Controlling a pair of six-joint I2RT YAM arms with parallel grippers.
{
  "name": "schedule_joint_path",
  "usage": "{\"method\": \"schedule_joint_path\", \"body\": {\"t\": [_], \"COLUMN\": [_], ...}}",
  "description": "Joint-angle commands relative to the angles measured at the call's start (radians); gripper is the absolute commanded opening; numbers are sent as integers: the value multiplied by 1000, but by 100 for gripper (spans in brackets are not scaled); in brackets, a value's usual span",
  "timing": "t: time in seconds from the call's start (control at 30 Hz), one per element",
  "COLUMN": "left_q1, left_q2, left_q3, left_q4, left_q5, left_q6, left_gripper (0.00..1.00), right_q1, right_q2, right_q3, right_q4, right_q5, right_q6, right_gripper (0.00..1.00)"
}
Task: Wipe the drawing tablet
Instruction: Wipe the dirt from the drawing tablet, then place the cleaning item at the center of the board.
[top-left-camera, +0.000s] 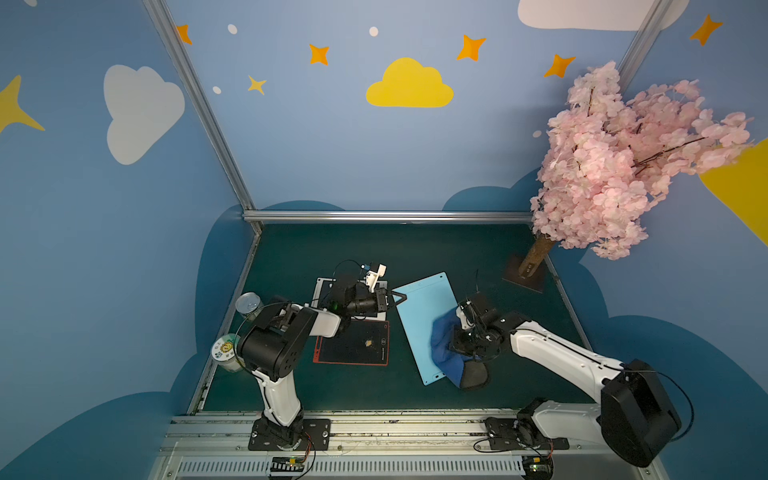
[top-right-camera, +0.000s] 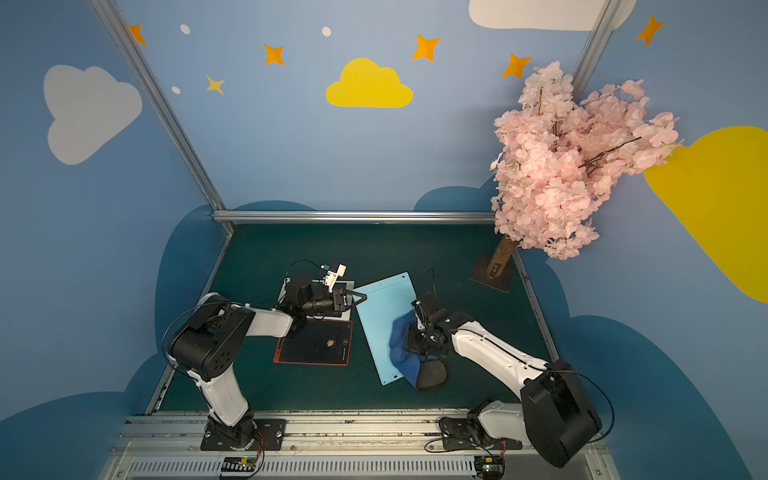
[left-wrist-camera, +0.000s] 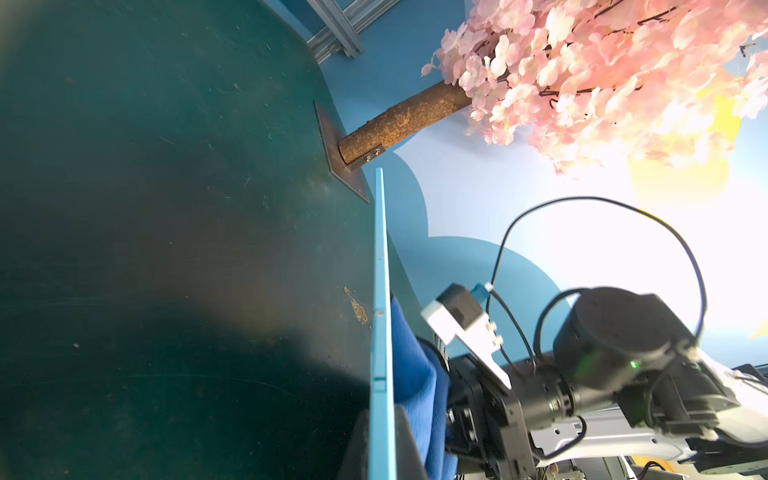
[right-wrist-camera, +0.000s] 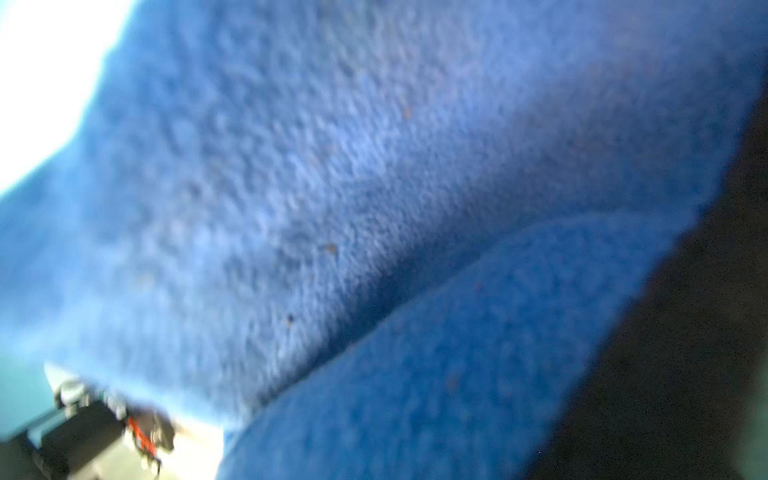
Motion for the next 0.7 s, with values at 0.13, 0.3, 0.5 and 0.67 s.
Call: {"method": "schedule_joint_path", "body": {"t": [0.13,0.3,0.5,0.67], "left_q1": [-5,-6,-5,-4], "left_q2": [-20,-11,-7,-8], "left_q3": [12,14,17,17], "left_q4": [34,57,69,71], "left_q5": [31,36,42,42], "left_q6": [22,2,-8,-8], "left_gripper": [3,3,3,3], "right_q1": [-96,-180,-259,-358], "right_q2": [-166,-272,-300,-280], "right_q3": [186,321,272,103], "right_q4": [-195,-327,-215,94], "right_q5": [202,692,1142,1243], "right_q6": [-17,-47,-10,-59], "right_gripper": [0,0,0,0]}}
